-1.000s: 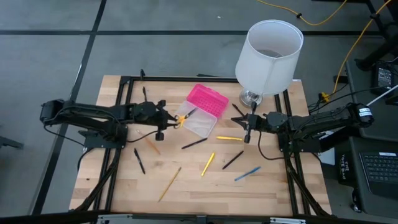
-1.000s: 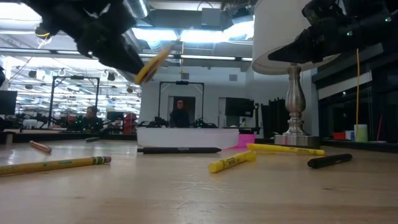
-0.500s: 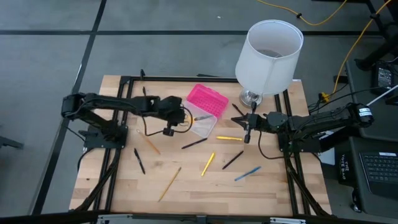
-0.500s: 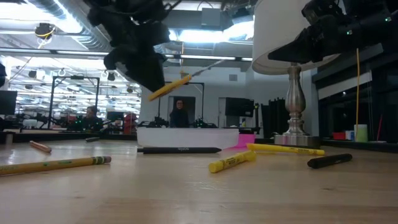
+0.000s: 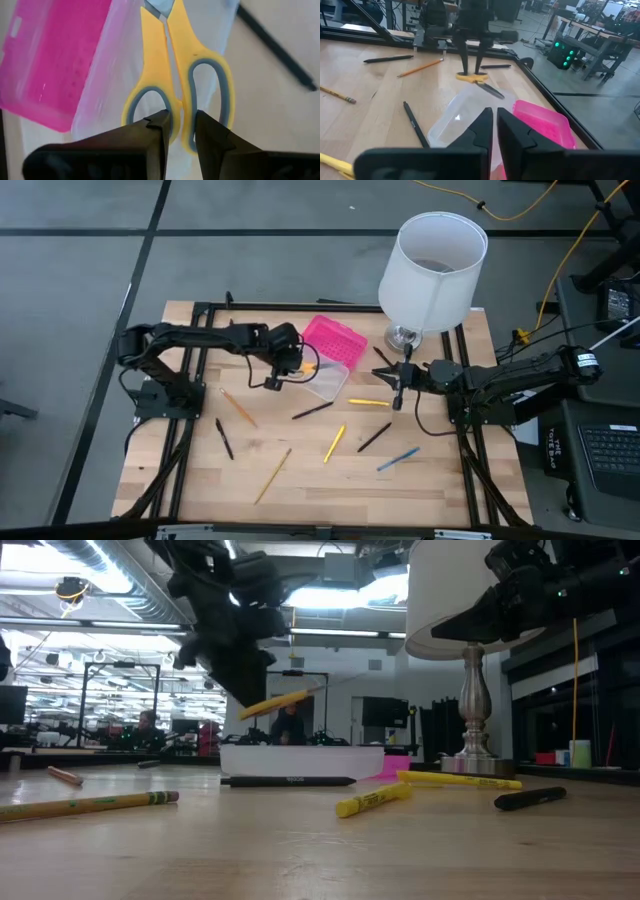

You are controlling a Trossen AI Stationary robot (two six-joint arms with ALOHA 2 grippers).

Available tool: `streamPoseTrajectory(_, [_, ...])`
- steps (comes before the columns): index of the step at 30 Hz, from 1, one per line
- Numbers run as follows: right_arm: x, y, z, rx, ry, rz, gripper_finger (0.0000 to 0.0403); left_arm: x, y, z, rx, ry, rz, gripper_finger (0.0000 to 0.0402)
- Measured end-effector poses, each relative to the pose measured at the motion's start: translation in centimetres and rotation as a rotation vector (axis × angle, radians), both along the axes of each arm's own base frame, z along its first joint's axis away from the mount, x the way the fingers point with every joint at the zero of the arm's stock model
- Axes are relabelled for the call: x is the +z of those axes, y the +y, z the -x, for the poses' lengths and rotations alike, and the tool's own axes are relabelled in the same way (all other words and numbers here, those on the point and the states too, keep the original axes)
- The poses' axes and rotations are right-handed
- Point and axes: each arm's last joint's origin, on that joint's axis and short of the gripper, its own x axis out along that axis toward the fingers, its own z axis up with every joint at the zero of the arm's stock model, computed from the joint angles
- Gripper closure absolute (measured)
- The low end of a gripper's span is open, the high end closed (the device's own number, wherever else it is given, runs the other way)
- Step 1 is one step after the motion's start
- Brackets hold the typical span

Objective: Pick & place school supplies into a supply box
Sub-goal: Put the yellow scissors into the pink supply box

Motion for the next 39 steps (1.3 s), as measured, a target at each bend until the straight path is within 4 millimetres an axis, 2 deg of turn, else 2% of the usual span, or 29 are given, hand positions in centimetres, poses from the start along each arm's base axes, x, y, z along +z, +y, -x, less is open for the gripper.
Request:
streamPoseTrajectory(9, [0.0,0.0,0.0,0.000,0.004,0.000,0.0395,-1.2,0.9,-0.2,-0.028,0.045,-0.018,0.0345])
streamPoseTrajectory(18, [0.0,0.0,0.0,0.000,0.003,0.000,0.0379,-2.8,2.1,-0.6,-0.060,0.080,-0.037,0.0345])
streamPoseTrajectory(24, [0.0,0.0,0.0,0.000,0.004,0.000,0.0385,-3.9,2.6,-0.7,-0.048,0.113,-0.022,0.0345])
streamPoseTrajectory(30, [0.0,0.0,0.0,0.004,0.010,0.022,0.0395,-4.2,2.7,-0.8,-0.077,0.117,-0.035,0.0345])
streamPoseTrajectory(39, [0.0,0.0,0.0,0.004,0.010,0.022,0.0381,-4.1,3.1,-0.8,-0.095,0.106,-0.056,0.0345])
